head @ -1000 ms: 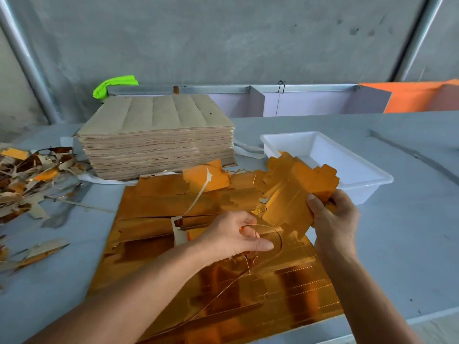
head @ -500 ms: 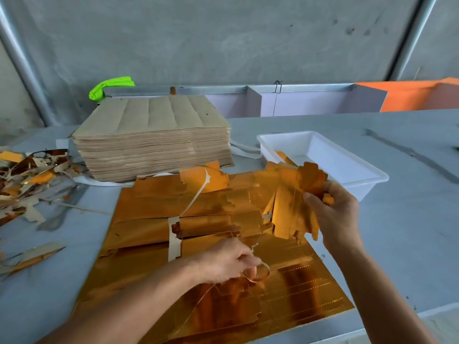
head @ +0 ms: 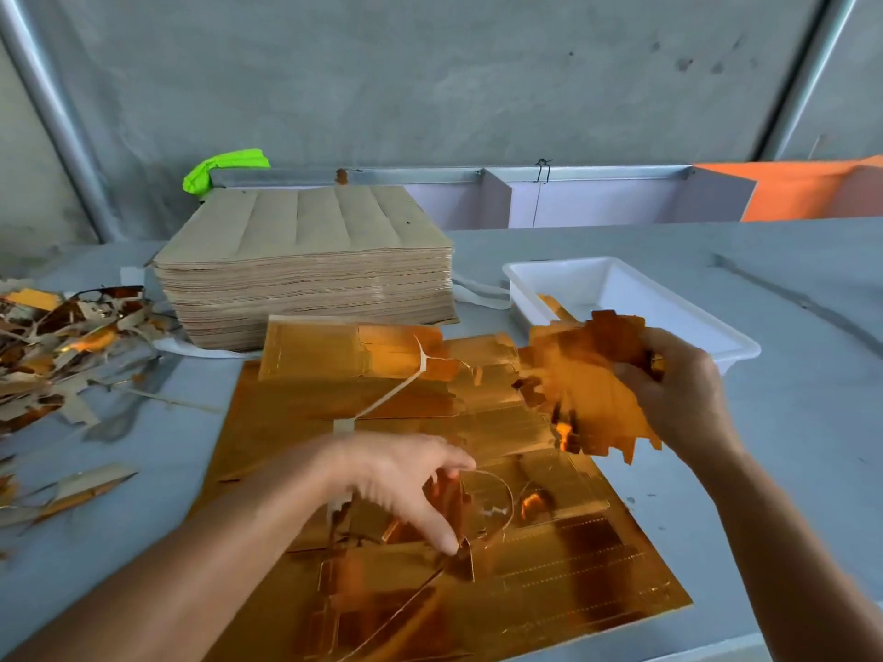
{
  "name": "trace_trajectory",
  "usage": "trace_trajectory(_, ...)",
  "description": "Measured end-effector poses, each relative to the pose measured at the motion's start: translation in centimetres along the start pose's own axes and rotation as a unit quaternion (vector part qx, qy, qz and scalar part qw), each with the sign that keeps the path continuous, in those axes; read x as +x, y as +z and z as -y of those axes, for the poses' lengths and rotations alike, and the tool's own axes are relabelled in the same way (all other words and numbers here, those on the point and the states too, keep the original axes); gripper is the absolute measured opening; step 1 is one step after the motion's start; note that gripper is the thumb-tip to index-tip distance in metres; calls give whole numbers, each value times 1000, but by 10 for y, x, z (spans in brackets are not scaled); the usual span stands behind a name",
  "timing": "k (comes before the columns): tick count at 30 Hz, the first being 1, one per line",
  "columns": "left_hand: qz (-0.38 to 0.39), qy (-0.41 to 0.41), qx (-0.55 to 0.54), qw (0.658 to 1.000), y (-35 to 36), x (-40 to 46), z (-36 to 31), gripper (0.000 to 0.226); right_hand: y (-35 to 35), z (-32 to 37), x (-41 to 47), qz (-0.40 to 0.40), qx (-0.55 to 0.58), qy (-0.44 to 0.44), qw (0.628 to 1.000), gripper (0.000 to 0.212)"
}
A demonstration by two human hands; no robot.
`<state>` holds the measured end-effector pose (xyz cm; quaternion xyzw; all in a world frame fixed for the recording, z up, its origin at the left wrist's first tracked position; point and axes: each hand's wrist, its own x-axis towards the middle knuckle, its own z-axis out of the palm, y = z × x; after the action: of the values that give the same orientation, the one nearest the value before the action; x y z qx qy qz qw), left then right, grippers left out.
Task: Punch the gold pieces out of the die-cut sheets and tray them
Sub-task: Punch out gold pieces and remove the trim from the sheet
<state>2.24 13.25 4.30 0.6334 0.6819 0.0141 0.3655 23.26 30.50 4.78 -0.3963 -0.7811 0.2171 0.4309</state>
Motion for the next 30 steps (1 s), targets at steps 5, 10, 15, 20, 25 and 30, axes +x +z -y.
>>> trace_trajectory(5,-36,-3,96,995,-3,3,-5,68,0,6,6,3,7,5,1000,8)
trace_trajectory(10,-179,-25,-96,979,19,23,-22,116,1,21,1,51,105,1,993,8)
trace_trajectory(15,-132,36,-362,922,33,48,-37,93,1,34,-1,76,209,26,975,19)
trace_trajectory(20,-144,42,-381,912,34,41,-11,15,-7,18,2,56,216,90,971,15)
trace_trajectory(25,-248,-35,-370,895,19,15,25,22,-19,-4,7,-30,179,160,970,15)
trace_trajectory(30,-178,-102,-108,973,11,-7,34,29,-13,0,7,9,192,158,968,17)
